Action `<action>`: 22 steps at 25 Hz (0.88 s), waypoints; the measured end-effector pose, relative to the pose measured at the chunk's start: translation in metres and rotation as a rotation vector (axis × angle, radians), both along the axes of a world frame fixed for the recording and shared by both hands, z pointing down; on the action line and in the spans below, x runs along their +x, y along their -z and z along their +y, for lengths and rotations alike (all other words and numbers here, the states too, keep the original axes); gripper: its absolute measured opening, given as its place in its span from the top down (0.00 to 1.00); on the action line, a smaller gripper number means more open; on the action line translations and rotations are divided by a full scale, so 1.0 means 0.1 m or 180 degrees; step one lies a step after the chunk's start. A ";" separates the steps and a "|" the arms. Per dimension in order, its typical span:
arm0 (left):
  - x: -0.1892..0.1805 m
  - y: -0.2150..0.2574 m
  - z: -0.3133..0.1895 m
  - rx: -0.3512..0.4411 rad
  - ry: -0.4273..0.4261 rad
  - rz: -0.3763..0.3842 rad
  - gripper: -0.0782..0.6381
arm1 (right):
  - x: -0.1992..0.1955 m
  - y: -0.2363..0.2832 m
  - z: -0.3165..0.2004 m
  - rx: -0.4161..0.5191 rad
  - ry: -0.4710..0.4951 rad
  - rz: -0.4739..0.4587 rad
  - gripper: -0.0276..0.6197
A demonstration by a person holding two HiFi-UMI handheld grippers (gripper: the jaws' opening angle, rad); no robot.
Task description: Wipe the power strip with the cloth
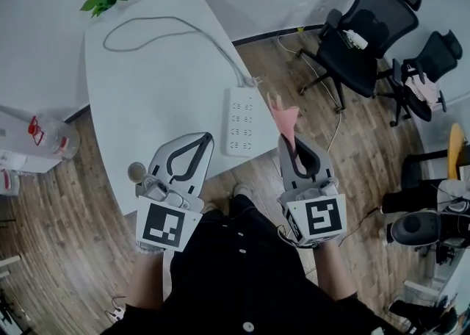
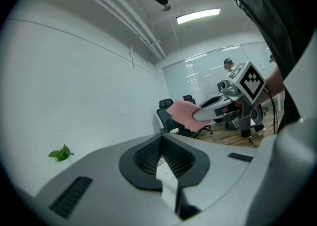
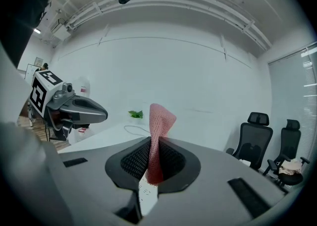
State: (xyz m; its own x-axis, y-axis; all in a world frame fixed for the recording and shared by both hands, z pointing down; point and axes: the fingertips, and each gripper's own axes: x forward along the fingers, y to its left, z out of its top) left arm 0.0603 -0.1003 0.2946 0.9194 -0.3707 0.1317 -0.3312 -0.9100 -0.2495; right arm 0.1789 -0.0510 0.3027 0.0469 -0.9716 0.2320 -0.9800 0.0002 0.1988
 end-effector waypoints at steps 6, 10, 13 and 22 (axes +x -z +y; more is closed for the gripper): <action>0.09 -0.04 -0.10 -0.0012 0.0147 -0.0027 0.87 | 0.15 -0.11 -0.18 -0.0077 0.0130 -0.0040 0.87; 0.08 -0.09 -0.18 -0.0089 0.0328 -0.0054 0.87 | 0.23 -0.21 -0.33 -0.0194 0.0270 -0.0016 0.87; 0.10 -0.14 -0.23 -0.0165 0.0451 -0.0090 0.87 | 0.34 -0.29 -0.45 -0.0208 0.0327 -0.0011 0.87; 0.10 -0.19 -0.33 -0.0202 0.0763 -0.0114 0.87 | 0.59 -0.74 -0.81 -0.0501 0.0554 0.0069 0.87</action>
State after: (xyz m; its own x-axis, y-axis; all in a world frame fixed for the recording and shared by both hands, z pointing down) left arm 0.0706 -0.1338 0.3133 0.8004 -0.5677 0.1926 -0.5315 -0.8206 -0.2099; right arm 0.2379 -0.1324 0.3770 -0.1115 -0.9174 0.3820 -0.9580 0.2014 0.2041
